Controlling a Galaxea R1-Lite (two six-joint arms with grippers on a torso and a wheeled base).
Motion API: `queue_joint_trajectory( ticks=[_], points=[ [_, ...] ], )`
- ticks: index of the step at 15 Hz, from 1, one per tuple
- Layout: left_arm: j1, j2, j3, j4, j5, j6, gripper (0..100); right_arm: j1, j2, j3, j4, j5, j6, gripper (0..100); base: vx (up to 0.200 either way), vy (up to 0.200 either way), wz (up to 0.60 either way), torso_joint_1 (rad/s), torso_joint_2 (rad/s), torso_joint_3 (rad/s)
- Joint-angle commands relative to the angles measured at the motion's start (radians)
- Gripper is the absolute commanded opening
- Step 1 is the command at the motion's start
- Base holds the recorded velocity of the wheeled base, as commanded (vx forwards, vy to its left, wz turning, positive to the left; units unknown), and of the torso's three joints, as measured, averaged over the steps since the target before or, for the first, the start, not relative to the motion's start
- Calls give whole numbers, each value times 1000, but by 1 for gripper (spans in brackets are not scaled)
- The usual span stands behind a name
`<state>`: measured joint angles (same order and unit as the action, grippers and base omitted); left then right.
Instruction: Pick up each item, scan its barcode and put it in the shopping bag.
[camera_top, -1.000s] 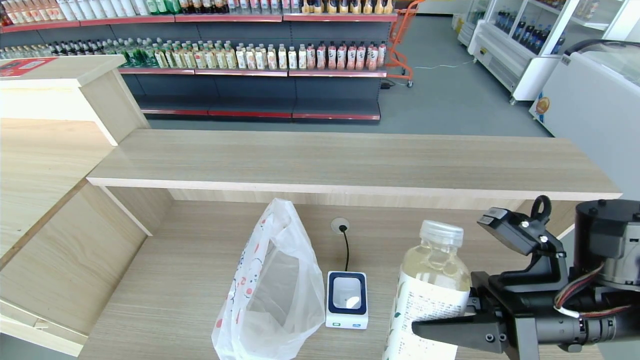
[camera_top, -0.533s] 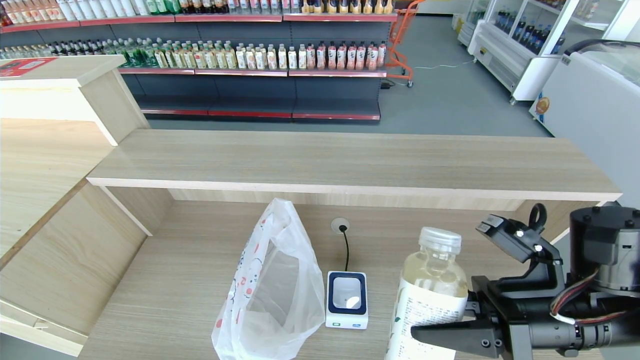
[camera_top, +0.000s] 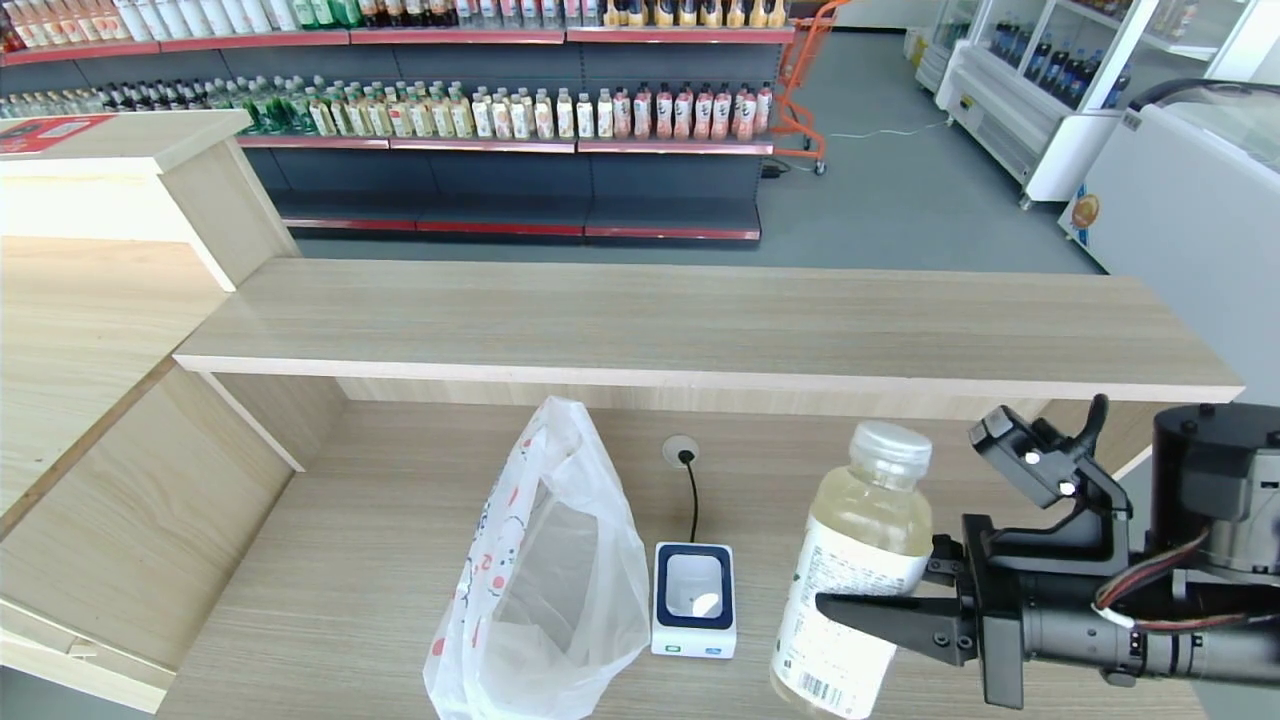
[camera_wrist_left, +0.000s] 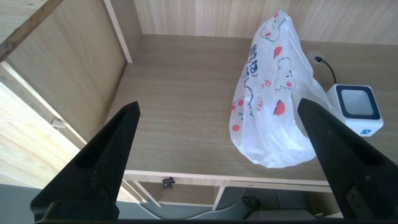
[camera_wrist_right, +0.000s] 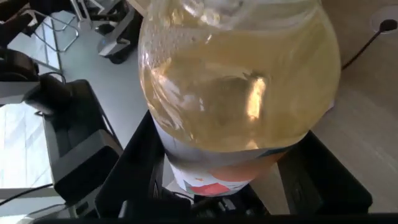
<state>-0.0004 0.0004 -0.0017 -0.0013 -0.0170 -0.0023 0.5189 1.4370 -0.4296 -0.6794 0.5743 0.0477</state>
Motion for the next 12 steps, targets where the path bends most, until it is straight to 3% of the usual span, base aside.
queue_joint_trajectory(
  ticks=[1,2,3,5,6,8,12],
  points=[
    [0,0,0,1,0,-1,100,-14,-72,38,-8,-62,-29,0,0,0,0,0,0,0],
    [0,0,0,0,0,-1,100,-31,-81,45,-5,-85,-42,0,0,0,0,0,0,0],
    [0,0,0,0,0,-1,100,-91,-72,48,-11,-151,-223,0,0,0,0,0,0,0],
    [0,0,0,1,0,-1,100,-229,-47,17,-11,-134,-485,0,0,0,0,0,0,0],
    [0,0,0,0,0,-1,100,-257,-38,3,-9,-122,-585,0,0,0,0,0,0,0],
    [0,0,0,0,0,-1,100,-275,-35,9,-32,-128,-661,0,0,0,0,0,0,0],
    [0,0,0,0,0,-1,100,-278,-36,97,-239,-145,-821,0,0,0,0,0,0,0]
  ],
)
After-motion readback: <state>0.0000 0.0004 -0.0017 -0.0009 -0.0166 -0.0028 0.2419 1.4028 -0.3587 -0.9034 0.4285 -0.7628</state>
